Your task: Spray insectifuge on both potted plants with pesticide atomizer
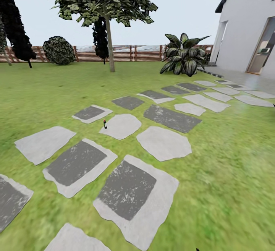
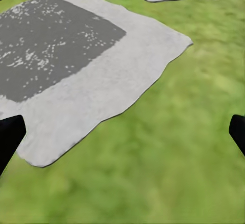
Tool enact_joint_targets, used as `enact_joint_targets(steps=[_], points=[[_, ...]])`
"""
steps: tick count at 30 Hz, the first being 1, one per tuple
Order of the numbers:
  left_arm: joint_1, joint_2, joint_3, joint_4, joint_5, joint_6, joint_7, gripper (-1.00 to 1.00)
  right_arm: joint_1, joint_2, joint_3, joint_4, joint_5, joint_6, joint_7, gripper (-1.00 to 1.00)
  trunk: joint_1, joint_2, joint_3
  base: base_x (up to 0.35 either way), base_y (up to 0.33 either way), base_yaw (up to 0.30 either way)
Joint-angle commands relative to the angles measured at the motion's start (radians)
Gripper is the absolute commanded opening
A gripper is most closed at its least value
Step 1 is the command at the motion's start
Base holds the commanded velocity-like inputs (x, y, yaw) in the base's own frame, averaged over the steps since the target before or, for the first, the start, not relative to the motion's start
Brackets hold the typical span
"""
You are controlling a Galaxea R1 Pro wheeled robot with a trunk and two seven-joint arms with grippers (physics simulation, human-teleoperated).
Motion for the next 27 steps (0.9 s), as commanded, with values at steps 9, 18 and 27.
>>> enact_joint_targets(steps=[9, 18, 27], points=[[0.000, 0.000, 0.002, 0.001, 0.003, -0.003, -0.001, 1.00, 0.000, 0.000, -0.001, 0.001, 0.006, -0.002, 0.003, 1.00, 0.000, 0.000, -0.001, 0.327, 0.124, 0.000], [0.000, 0.000, 0.002, 0.001, 0.003, -0.003, -0.001, 1.00, 0.000, -0.001, -0.001, 0.004, 0.007, -0.002, 0.005, 1.00, 0.000, 0.000, -0.001, 0.321, 0.077, 0.000], [0.000, 0.000, 0.002, 0.001, 0.003, -0.003, -0.001, 1.00, 0.000, 0.000, 0.001, 0.004, 0.008, -0.002, 0.006, 1.00, 0.000, 0.000, -0.001, 0.321, 0.015, 0.000]])
